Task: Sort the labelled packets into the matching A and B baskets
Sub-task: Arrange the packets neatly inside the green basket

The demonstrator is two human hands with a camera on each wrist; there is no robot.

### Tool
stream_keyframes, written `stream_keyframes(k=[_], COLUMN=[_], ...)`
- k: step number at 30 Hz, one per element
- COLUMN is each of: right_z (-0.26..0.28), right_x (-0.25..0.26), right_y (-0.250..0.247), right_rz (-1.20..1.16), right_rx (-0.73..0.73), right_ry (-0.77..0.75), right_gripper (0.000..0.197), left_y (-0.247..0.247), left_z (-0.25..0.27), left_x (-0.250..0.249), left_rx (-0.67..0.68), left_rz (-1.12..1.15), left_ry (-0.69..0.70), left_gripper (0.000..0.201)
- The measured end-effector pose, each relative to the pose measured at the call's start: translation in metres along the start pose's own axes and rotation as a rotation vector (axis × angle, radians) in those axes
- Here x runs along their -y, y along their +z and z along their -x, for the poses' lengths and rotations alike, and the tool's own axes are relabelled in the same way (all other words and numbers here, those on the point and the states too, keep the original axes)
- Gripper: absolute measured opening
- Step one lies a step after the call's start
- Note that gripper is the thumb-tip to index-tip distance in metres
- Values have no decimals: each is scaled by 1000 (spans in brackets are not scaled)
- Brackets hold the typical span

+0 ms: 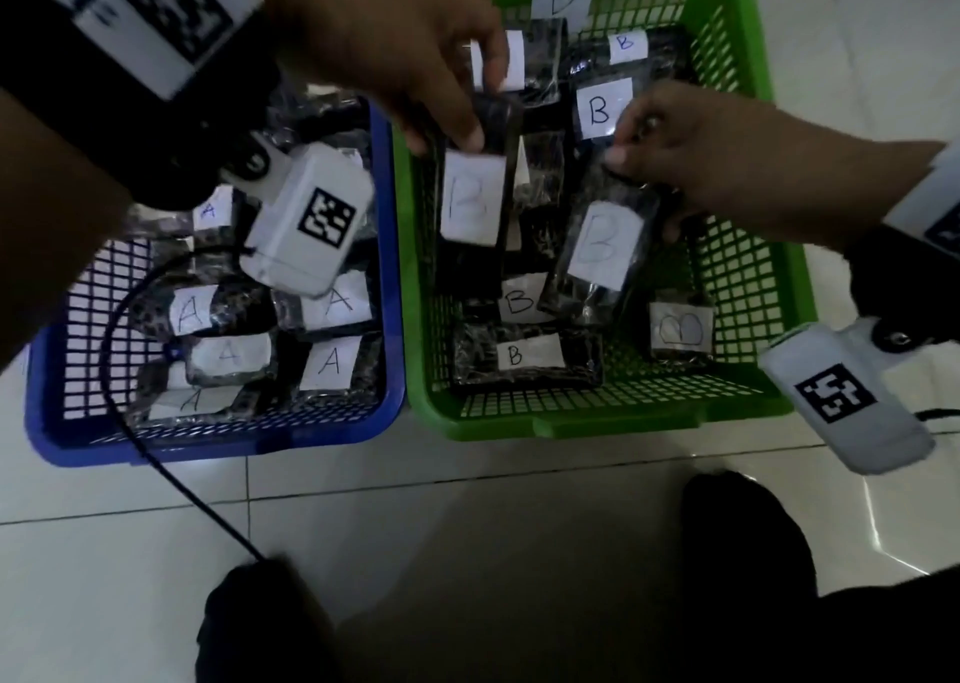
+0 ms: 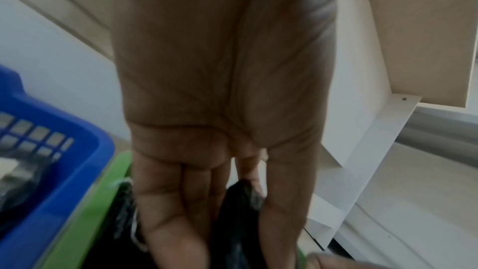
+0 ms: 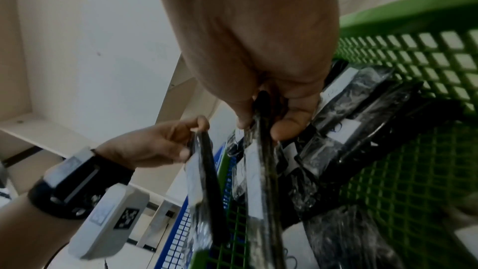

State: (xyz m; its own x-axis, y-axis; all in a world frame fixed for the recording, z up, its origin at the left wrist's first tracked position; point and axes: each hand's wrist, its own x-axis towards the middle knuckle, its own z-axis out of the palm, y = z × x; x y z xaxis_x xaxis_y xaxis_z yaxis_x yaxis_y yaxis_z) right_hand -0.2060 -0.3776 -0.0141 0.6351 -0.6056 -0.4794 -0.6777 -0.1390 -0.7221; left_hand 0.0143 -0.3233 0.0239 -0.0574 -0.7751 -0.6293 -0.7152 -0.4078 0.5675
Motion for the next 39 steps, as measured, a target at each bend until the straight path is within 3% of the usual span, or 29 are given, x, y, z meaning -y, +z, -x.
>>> stream_keyframes(k=[2, 6, 10, 16, 18, 19, 21, 23, 25, 27, 30, 32, 36, 39], right_z=[-2, -4, -4, 2, 2, 1, -1, -2, -4, -3, 2, 5, 6, 4], right_x=[-1, -9, -17, -13, -11, -11, -13, -17, -23, -30, -37, -40, -46, -46], right_y=[7, 17, 30, 12, -1, -7, -17, -25, -31, -36, -40, -38, -38, -44], right_rz=[-22, -240, -403, 7, 72, 92, 78, 53, 38, 32, 41, 72, 332, 422], right_rx=[22, 64, 101, -36, -104, -147, -251, -315, -337, -346, -347, -330, -312, -316], right_ry=[-14, 43, 94, -28, -41, -44, -38, -25, -1, 9, 10, 4, -39, -67], right_gripper=[21, 24, 30, 26, 23, 22, 22, 22, 23, 24, 24, 24, 19, 18], left_y=[-4, 4, 10, 26, 37, 42, 56, 72, 89, 109, 140, 153, 165, 166], left_z=[0, -3, -9, -15, -16, -17, -17, -16, -18, -27, -45, -53, -62, -61], left_x=[1, 2, 2, -1, -3, -5, -10, -17, -24, -34, -47, -49, -49, -48], left_rx=[-90, -5, -21, 49, 84, 89, 22, -86, -109, -28, 181, 253, 233, 182], left_rz=[41, 43, 95, 95, -155, -402, -916, -1118, -1046, -879, -683, -690, -710, -542], left_ry=[24, -20, 19, 31, 45, 82, 207, 355, 487, 550, 472, 422, 372, 355], left_gripper=[31, 27, 30, 24, 29, 31, 36, 35, 34, 36, 49, 56, 55, 52])
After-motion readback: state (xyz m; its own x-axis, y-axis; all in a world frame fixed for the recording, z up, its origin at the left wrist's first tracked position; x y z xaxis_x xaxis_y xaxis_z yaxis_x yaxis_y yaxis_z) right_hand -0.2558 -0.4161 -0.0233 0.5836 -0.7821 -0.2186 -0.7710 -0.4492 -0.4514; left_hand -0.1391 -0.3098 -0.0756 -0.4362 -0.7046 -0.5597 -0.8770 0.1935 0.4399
